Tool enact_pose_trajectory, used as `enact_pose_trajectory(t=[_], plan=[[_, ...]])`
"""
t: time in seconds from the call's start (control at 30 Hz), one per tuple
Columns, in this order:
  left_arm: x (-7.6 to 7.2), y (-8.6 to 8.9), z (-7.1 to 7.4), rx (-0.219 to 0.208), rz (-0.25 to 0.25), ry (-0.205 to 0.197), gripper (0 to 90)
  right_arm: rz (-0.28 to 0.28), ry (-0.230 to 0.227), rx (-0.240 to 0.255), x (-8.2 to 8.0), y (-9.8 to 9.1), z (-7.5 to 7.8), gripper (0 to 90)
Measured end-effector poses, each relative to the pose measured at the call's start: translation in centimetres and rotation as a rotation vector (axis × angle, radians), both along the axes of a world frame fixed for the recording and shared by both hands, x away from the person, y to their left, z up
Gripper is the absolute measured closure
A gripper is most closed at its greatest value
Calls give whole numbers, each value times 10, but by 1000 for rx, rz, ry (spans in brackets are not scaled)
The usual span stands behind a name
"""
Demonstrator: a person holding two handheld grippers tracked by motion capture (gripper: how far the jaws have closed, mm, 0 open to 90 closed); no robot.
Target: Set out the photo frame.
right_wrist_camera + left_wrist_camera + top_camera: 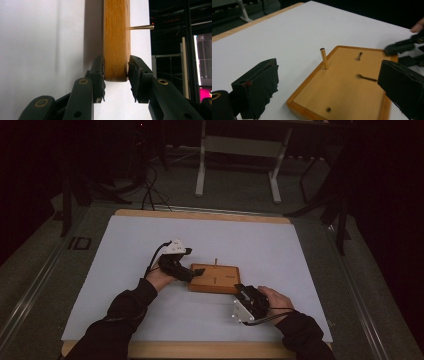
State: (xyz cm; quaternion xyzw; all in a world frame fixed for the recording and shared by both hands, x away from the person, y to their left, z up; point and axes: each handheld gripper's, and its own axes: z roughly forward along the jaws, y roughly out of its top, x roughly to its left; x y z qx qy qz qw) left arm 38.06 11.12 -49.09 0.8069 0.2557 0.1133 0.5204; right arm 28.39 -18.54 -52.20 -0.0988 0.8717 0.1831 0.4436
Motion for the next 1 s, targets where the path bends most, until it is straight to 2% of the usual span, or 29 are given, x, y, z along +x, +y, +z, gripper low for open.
enact_pose_trajectory(t=[0.1,0.2,0.27,0.4,0.47,0.6,0.67,0.87,1.0], plan=[[-5,5,1,-8,9,6,36,-1,17,0,2,-1,4,669],[-16,12,1,-15,5,1,36,11,32,10,7,-1,11,677],[-22,14,2,-7,2,4,36,14,54,15,10,-2,15,676],[-34,18,1,-19,-8,16,36,10,98,23,16,-2,23,676],[-40,21,1,-4,-8,19,36,6,128,35,20,-2,29,677],[-50,27,1,-9,0,20,36,20,159,46,27,-3,36,681],[-55,29,0,-27,9,19,36,20,180,56,31,-4,39,683],[-63,36,-5,-55,24,29,36,32,225,63,42,-6,49,689],[-64,38,-8,-58,30,33,36,44,262,77,51,-8,56,691]])
